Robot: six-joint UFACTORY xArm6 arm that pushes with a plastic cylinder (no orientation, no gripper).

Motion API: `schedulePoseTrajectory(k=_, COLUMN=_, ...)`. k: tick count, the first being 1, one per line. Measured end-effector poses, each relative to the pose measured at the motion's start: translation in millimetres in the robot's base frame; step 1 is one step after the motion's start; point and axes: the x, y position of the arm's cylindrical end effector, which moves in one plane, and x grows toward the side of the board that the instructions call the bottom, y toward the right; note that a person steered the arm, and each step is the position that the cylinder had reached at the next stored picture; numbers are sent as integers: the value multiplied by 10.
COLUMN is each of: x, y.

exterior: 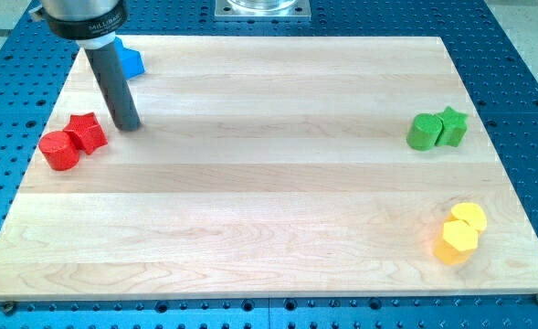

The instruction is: Push the blue blocks towards the center of the board

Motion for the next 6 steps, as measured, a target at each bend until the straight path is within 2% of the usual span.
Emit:
schedulePoseTrajectory(k=3, x=-135, y=-9)
schedulePoseTrajectory(k=4, x=-166, y=-252)
schedulePoseTrajectory(k=6, x=-580, y=-1023)
